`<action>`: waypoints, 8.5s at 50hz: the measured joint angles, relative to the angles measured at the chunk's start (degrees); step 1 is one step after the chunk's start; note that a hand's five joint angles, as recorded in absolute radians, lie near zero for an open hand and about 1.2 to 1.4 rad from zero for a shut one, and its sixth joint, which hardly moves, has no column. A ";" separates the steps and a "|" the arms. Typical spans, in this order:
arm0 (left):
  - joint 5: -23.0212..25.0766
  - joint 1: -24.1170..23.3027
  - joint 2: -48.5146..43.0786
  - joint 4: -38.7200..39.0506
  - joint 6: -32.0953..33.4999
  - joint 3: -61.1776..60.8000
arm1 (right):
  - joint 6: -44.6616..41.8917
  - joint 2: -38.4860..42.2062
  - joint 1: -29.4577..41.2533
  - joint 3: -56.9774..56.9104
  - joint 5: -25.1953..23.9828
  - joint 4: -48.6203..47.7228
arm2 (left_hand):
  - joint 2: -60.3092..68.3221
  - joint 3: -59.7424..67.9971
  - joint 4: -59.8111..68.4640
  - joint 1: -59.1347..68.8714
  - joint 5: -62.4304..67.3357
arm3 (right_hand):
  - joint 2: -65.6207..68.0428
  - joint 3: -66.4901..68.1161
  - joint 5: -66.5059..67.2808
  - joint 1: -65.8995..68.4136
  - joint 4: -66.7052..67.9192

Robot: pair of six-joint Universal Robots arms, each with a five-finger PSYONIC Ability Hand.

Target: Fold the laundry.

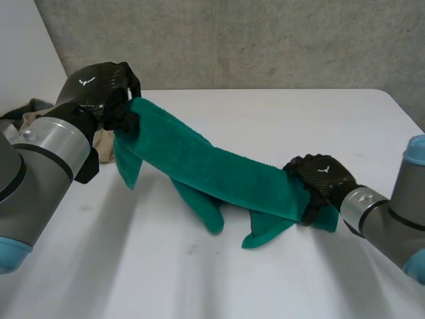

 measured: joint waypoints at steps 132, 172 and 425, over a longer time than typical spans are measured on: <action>20.08 17.85 -9.43 6.05 25.60 -13.89 | -22.74 -11.43 -16.79 16.93 -10.75 1.91 | -0.04 -0.09 -0.01 -0.14 0.11 | 9.84 9.36 7.12 8.08 7.94; 20.17 18.13 -8.13 6.02 23.92 -14.76 | -21.00 2.47 -13.47 4.62 -6.58 -1.13 | 0.03 0.00 0.00 -0.15 0.12 | 34.75 35.61 31.43 27.56 34.67; -5.27 2.14 -27.48 13.34 40.64 4.89 | -18.02 3.53 -10.38 -22.58 9.85 15.30 | -56.76 -56.16 -56.97 -54.52 -52.77 | -0.04 -0.05 0.01 -0.13 -0.05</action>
